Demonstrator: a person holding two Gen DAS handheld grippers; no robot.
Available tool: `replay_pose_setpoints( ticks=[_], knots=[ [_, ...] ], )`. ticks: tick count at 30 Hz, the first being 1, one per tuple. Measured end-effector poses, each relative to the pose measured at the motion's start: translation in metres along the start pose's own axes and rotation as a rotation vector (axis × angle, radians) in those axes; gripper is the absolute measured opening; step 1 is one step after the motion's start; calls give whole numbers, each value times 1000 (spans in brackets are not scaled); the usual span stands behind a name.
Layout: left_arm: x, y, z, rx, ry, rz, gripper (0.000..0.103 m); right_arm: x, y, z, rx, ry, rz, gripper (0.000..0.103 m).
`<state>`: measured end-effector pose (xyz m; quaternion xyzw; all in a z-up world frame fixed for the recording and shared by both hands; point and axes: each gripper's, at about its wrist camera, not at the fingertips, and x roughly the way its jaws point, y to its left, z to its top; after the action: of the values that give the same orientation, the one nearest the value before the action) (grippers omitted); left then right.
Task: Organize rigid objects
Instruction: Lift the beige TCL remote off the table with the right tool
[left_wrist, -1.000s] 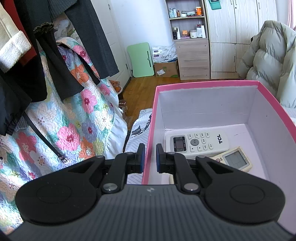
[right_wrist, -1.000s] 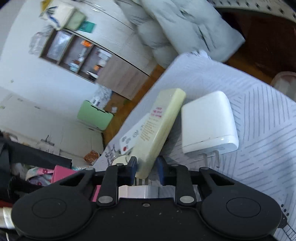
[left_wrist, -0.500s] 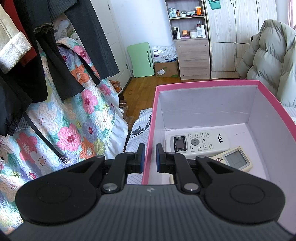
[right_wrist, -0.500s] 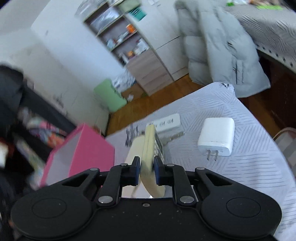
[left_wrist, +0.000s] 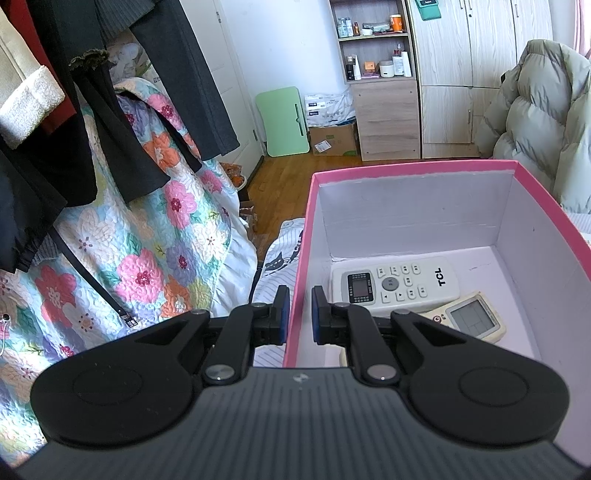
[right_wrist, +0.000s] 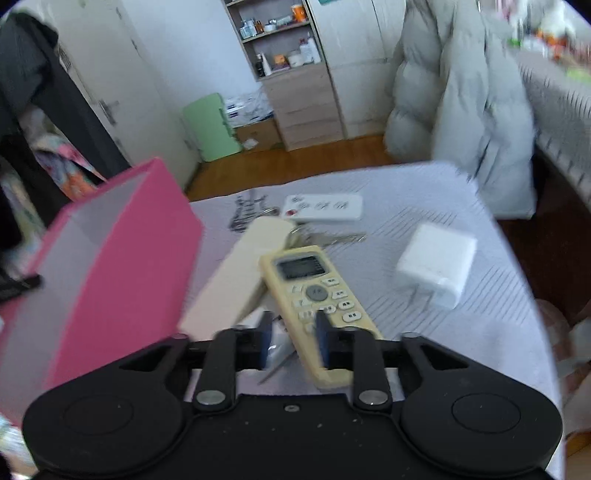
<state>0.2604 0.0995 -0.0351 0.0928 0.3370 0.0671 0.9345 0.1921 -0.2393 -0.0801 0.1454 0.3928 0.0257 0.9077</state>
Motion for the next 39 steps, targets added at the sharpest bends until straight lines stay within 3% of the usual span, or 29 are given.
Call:
replay_pose_setpoints(
  ticks=[2,4,8,13,16,19,22,29,31,34,39],
  knots=[
    [0,-1,1,3,1,2,10,4,1,3,-4,6,2,56],
    [-1,-1,1,2,0,1,10,7,2,6,-8,11,10,60],
    [-1,-1,1,2,0,0,10,15,12,17,-171,13,-42,63],
    [-1,-1,1,0,0,0,10,31,7,31,-314,110,-68,63],
    [-1,-1,1,1,0,1,10,38,0,30,-324,169,-30,63],
    [0,-1,1,4,0,3,11,38,-4,30,-314,164,-9,64],
    [0,-2,0,0,0,1,11,42,-5,32,-322,171,-10,72],
    [0,-3,0,2,2,3,11,36,2,18,-448,276,8,68],
    [0,-3,0,7,1,5,11,30,-1,10,-436,247,21,62],
    [1,-2,0,11,2,8,11,21,-3,5,-427,257,24,62],
    [2,-3,-1,7,1,7,11,25,0,7,-405,253,19,70]
  ],
)
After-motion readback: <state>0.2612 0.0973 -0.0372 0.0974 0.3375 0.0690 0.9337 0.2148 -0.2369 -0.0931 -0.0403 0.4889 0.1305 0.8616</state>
